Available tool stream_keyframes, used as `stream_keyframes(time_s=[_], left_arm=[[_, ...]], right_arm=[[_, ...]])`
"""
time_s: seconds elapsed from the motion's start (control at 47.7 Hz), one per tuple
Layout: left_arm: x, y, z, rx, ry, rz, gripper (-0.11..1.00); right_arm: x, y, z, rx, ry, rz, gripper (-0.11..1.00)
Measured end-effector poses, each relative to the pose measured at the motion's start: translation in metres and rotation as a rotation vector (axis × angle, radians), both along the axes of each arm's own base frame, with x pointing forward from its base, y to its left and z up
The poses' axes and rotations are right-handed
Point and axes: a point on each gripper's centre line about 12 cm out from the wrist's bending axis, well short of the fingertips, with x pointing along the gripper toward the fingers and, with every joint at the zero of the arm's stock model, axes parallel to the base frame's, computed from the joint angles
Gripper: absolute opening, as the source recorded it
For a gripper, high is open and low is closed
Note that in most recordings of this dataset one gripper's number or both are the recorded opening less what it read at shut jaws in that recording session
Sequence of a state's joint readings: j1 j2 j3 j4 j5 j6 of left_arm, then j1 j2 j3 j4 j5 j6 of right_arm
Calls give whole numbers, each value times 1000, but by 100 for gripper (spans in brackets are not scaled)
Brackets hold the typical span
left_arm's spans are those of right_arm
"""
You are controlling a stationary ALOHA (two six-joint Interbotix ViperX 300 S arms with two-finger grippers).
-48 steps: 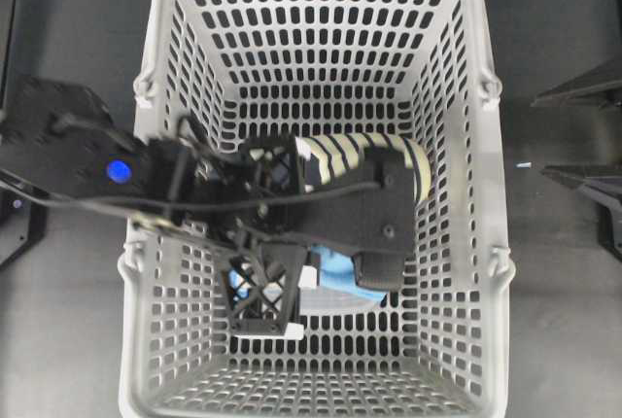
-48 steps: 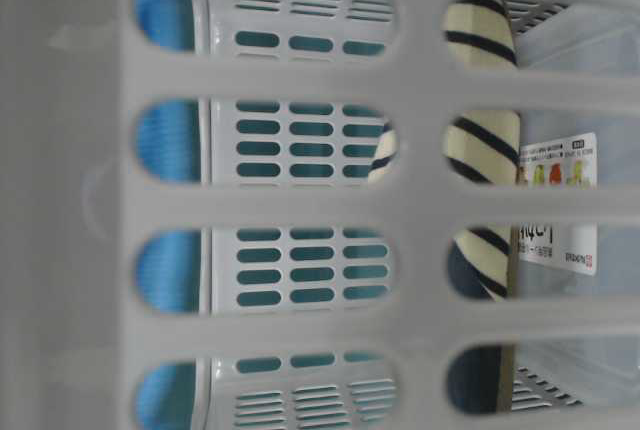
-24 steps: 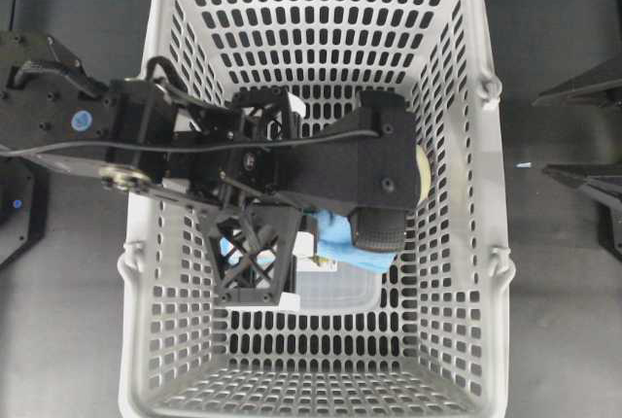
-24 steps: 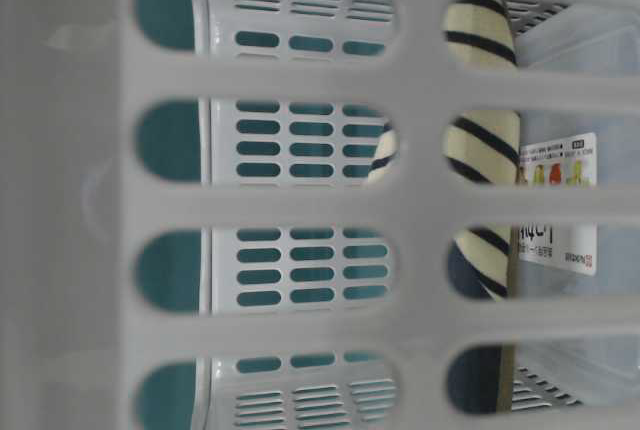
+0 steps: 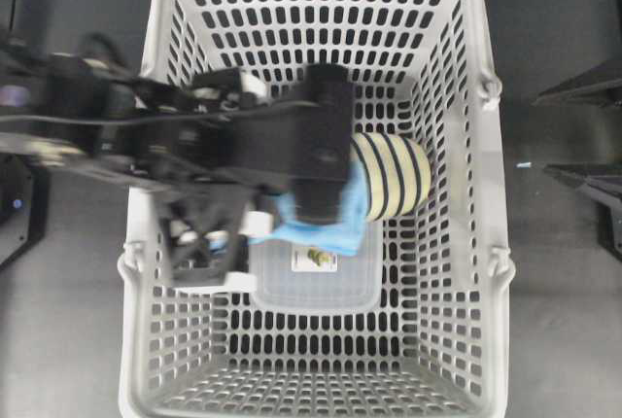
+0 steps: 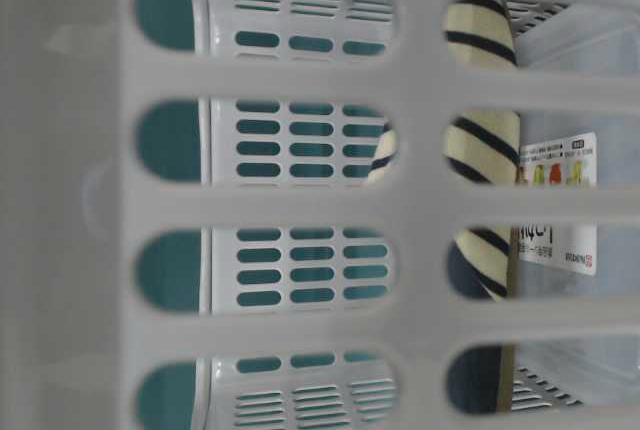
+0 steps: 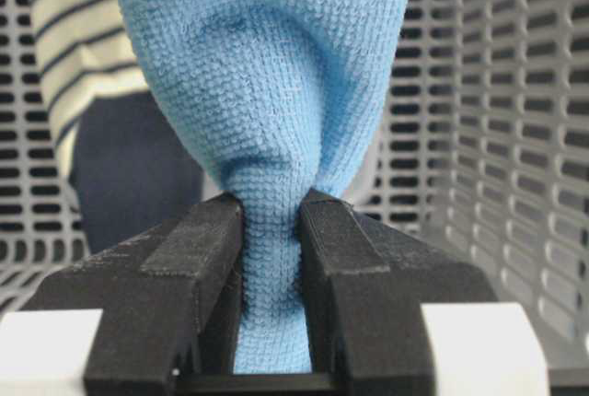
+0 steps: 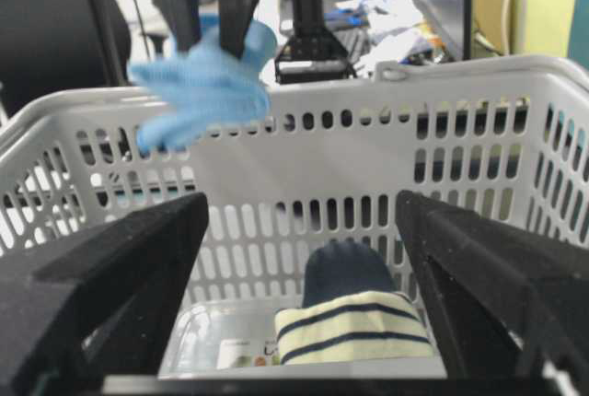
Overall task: Pick up the blue cloth from the shopping basket with the left arm.
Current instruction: 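Lift the light-blue cloth up and out toward the basket's left side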
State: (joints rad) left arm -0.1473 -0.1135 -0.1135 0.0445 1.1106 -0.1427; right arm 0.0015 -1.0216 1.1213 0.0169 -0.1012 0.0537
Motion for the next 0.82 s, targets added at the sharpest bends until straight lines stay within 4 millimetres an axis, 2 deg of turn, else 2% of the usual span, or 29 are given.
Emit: stream_keyframes(time_s=[0.189,0.314,0.818], left_arm=[[-31,5,-4,-7,-55,-2,16],[-40,6,-5,-18,-81,4,16],[-37,5,-1,-19,-149,-10,16]], right_arm=[[0,-1,0,0,0,-5,79],[0,-1,0,0,-3,-6,79],[0,-1,-1,0,-3,-6,79]])
